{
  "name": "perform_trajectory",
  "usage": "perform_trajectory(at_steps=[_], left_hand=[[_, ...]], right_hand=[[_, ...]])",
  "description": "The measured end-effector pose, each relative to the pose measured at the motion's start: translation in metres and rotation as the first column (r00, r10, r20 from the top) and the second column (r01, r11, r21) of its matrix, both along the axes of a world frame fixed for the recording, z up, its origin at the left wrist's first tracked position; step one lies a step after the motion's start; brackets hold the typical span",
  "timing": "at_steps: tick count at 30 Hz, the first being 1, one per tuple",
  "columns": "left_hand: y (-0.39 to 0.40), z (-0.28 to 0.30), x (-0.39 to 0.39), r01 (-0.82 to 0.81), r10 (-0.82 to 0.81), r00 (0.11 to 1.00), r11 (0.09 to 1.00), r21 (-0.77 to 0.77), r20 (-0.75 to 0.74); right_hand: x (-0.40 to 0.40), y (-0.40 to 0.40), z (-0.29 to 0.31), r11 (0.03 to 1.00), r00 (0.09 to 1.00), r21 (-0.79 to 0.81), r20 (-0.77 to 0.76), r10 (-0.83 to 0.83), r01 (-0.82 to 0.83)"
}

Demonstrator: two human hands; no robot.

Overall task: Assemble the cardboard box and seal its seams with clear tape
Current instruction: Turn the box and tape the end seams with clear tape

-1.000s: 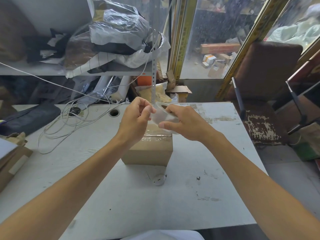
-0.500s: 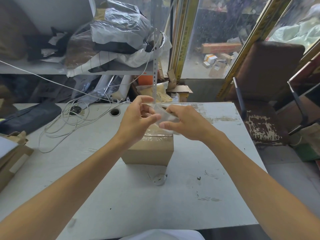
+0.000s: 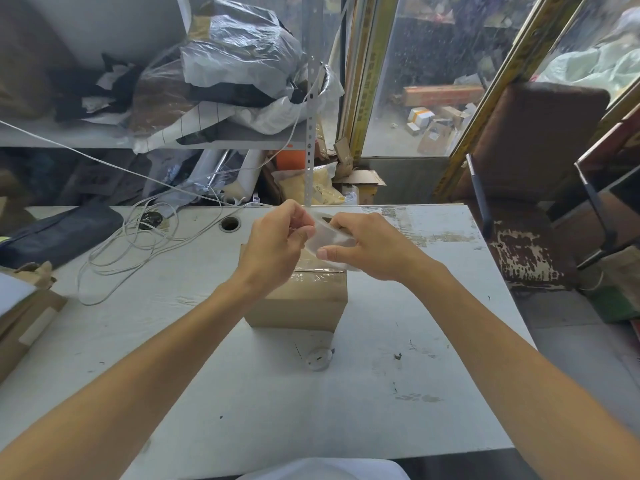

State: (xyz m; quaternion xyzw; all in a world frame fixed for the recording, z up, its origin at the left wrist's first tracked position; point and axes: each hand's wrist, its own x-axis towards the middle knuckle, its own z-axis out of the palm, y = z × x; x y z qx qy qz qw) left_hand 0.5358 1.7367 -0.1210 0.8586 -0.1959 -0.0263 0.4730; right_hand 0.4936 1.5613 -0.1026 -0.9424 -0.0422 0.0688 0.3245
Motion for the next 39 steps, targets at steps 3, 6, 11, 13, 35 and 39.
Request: perform_trajectory(at_steps=[3, 6, 11, 13, 35, 39], left_hand=[[0.006, 0.007, 0.008, 0.106, -0.129, 0.973, 0.986, -0.125, -0.190], [0.010, 0.010, 0.011, 0.155, -0.198, 0.950, 0.970, -0.186, -0.242], [0.006, 0.010, 0.003, 0.092, -0.098, 0.991, 0.993, -0.068, -0.088], [0.004, 0.010, 0.001, 0.085, -0.089, 0.994, 0.995, -0.058, -0.070], [0.005, 0.013, 0.012, 0.077, -0.096, 0.987, 0.987, -0.141, -0.130], [0.009, 0.013, 0.015, 0.062, -0.093, 0.979, 0.983, -0.170, -0.181]], right_hand=[[-0.001, -0.001, -0.001, 1.000, 1.000, -0.015, -0.001, 0.000, 0.000], [-0.001, -0.001, 0.000, 1.000, 1.000, -0.016, 0.007, 0.000, 0.000], [0.003, 0.005, 0.003, 1.000, 1.000, -0.024, 0.028, -0.010, 0.011], [0.005, 0.005, 0.004, 0.998, 0.999, -0.051, 0.045, -0.018, 0.021], [0.001, -0.015, 0.010, 0.956, 0.990, 0.294, -0.140, 0.026, 0.016], [0.000, -0.020, 0.004, 0.944, 0.995, 0.331, -0.093, 0.042, -0.009]])
